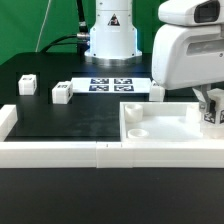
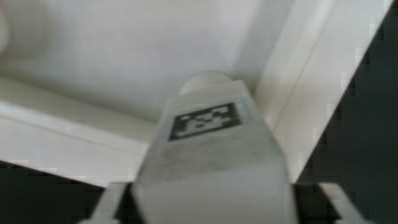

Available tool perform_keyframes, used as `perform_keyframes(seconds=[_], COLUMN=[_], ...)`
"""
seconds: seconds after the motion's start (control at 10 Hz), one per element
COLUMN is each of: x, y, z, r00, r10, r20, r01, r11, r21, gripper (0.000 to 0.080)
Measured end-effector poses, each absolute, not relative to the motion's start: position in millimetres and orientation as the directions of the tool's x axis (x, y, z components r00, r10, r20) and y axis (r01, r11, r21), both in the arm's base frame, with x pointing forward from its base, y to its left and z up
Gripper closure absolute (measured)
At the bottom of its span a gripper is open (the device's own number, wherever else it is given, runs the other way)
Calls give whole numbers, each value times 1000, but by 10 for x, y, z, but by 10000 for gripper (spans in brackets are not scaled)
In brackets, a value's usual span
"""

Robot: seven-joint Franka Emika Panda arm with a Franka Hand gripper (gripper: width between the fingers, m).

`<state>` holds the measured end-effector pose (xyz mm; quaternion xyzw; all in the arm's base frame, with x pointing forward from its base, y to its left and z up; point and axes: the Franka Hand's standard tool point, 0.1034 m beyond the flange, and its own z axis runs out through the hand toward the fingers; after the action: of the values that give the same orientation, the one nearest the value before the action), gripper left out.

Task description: Assemble one leg

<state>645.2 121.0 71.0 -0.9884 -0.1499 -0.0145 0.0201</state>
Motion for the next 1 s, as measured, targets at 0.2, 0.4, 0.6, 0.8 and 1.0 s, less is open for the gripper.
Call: perform_keyframes(seconds=[0.2,0.4,0.6,0.8,1.0], x=[6453,6456,6468,6459,6430], y=[1203,1184,1142,1072,994], z=[710,707,703,700,702], r00=[992,993,932,838,746], r10=[123,-121,-362,-546,-665], r20=[28,16,13,18,33], r01=[124,-120,-361,-545,-664], r11=[-991,-991,-931,-837,-747], r21=[-44,-51,-52,-49,-33], gripper=[509,509,509,498,491])
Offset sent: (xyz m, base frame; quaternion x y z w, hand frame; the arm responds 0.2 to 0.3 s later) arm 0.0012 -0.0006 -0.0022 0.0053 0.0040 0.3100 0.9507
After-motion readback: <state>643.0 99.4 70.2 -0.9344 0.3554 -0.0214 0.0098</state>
